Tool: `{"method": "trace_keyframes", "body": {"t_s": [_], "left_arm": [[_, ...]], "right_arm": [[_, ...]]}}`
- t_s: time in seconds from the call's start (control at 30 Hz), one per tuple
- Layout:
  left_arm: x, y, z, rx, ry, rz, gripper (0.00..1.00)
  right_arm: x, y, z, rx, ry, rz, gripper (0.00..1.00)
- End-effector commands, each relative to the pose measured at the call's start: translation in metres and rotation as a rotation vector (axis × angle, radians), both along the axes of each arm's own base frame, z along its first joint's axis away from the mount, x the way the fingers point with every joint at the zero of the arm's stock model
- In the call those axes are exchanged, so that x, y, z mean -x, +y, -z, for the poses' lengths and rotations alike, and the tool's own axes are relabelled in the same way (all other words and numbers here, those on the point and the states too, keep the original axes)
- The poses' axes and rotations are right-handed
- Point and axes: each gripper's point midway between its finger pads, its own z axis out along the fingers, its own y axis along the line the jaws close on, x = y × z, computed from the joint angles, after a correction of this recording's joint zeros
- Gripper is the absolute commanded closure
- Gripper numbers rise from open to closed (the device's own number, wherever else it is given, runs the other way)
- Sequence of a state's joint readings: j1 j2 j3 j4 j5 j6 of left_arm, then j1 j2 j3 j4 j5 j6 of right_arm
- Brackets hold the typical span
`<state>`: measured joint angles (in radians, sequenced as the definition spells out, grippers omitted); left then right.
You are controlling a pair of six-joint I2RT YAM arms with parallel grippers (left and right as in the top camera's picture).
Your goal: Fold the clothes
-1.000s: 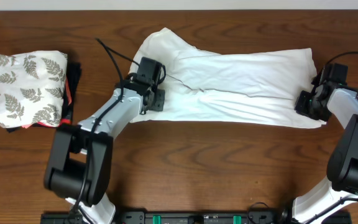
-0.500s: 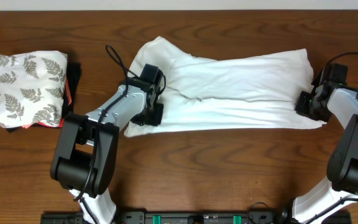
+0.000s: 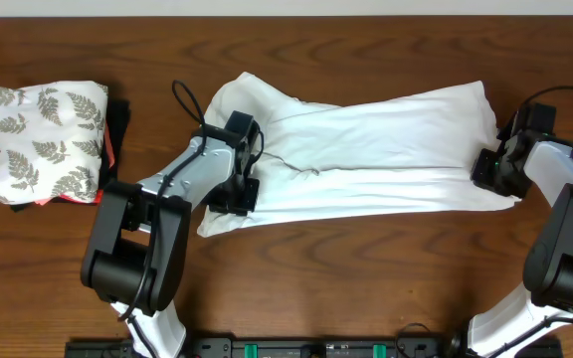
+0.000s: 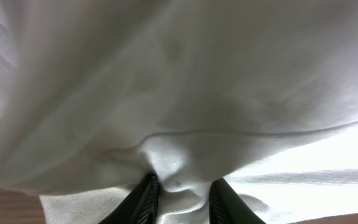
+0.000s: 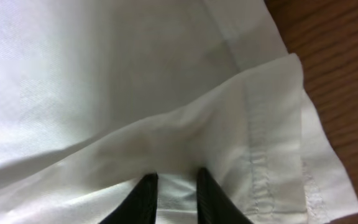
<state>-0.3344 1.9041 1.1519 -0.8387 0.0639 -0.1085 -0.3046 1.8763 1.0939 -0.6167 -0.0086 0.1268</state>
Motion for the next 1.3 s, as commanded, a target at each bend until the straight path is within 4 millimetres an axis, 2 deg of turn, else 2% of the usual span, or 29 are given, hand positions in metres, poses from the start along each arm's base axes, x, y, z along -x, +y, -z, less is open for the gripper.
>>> {"method": "trace_keyframes", "body": {"t_s": [0.0, 0.1, 0.13, 0.27, 0.37, 0.43, 0.5, 0.57, 0.63, 0.77, 0.9, 1.03, 1.13, 1.27], "left_arm": [[-0.016, 0.024, 0.0, -0.133, -0.068, -0.007, 0.71], [-0.046, 0.017, -0.035, -0.103, -0.204, -0.008, 0.71], [-0.055, 0.014, -0.047, -0.088, -0.249, -0.004, 0.71], [-0.091, 0.006, -0.1, -0.04, -0.468, -0.004, 0.55], [-0.124, 0.008, -0.138, -0.05, -0.679, -0.038, 0.44], [-0.147, 0.011, -0.154, -0.063, -0.792, -0.042, 0.41], [-0.172, 0.013, -0.161, -0.043, -0.884, -0.055, 0.38], [-0.188, 0.015, -0.155, 0.003, -0.908, -0.073, 0.36], [-0.201, 0.014, -0.138, 0.106, -0.885, -0.077, 0.36], [-0.224, 0.032, -0.11, 0.279, -0.805, -0.134, 0.36], [-0.253, 0.046, -0.104, 0.437, -0.7, -0.16, 0.36], [-0.282, 0.052, -0.103, 0.468, -0.627, -0.12, 0.36], [-0.292, 0.046, -0.093, 0.499, -0.557, -0.087, 0.36], [-0.293, 0.035, -0.072, 0.556, -0.487, -0.087, 0.36]], "right_arm": [[0.035, 0.016, 0.032, -0.093, 0.124, 0.021, 0.75], [0.016, 0.016, 0.004, -0.084, 0.044, 0.009, 0.72], [0.008, 0.014, -0.01, -0.074, 0.005, 0.005, 0.71], [-0.026, 0.004, -0.077, -0.009, -0.188, -0.02, 0.65], [-0.049, 0.0, -0.125, 0.053, -0.348, -0.065, 0.53], [-0.061, 0.0, -0.143, 0.08, -0.428, -0.093, 0.46], [-0.07, 0.004, -0.148, 0.079, -0.473, -0.132, 0.39], [-0.077, 0.011, -0.146, 0.052, -0.493, -0.177, 0.36], [-0.081, 0.019, -0.139, 0.017, -0.499, -0.232, 0.32], [-0.091, 0.032, -0.127, -0.042, -0.517, -0.336, 0.23], [-0.101, 0.031, -0.119, -0.044, -0.537, -0.344, 0.18], [-0.105, 0.032, -0.115, -0.053, -0.544, -0.349, 0.16], [-0.102, 0.033, -0.113, -0.06, -0.529, -0.347, 0.16], [-0.1, 0.033, -0.111, -0.064, -0.519, -0.345, 0.16]]}}
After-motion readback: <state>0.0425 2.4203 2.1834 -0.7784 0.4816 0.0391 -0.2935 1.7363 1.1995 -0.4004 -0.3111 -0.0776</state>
